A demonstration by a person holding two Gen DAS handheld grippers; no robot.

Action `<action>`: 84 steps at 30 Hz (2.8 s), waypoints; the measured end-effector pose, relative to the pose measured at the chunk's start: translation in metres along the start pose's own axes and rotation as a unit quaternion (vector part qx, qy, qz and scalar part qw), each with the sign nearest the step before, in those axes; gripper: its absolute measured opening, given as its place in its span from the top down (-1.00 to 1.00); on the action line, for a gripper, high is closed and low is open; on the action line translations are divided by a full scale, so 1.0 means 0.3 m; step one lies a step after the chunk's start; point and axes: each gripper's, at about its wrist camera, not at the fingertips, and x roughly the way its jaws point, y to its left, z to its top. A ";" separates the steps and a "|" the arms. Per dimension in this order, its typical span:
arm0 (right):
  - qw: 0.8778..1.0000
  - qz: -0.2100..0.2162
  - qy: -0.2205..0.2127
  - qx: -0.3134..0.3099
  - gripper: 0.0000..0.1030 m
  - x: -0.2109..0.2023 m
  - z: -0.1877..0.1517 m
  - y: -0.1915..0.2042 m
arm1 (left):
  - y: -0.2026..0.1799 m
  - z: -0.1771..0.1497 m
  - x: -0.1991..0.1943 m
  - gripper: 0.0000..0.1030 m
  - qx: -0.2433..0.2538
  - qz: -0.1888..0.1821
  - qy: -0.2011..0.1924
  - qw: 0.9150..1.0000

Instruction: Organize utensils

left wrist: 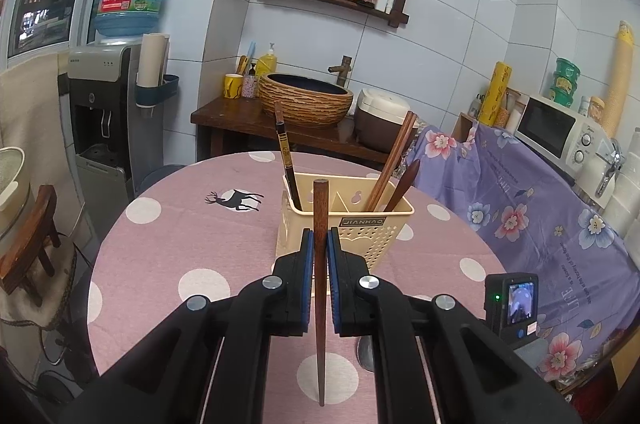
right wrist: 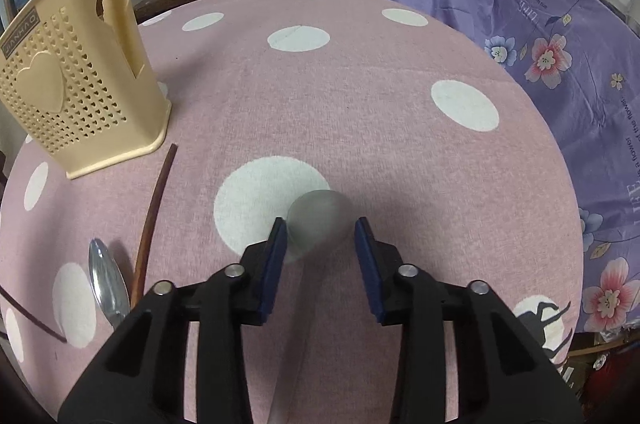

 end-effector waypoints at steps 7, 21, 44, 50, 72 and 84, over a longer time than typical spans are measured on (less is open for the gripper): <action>0.998 0.057 -0.023 0.004 0.32 -0.050 -0.002 -0.006 | 0.003 0.000 0.000 0.84 0.001 0.001 0.000 1.000; 0.977 0.119 -0.165 -0.068 0.98 -0.365 -0.022 0.000 | 0.006 0.002 0.007 0.84 -0.001 0.001 -0.001 1.000; 0.988 0.102 -0.018 -0.111 0.15 0.069 0.089 0.214 | -0.003 -0.003 0.008 0.84 0.002 -0.002 -0.002 1.000; 0.991 0.080 -0.029 -0.105 0.30 0.096 0.123 0.233 | -0.005 -0.004 0.008 0.84 0.002 -0.002 -0.002 1.000; 0.971 0.168 -0.153 -0.074 0.93 -0.347 0.061 0.060 | -0.008 -0.005 0.004 0.84 0.001 -0.002 -0.004 1.000; 0.984 0.154 -0.087 -0.032 0.63 -0.199 0.060 0.032 | -0.009 -0.005 -0.003 0.84 0.002 -0.003 -0.004 1.000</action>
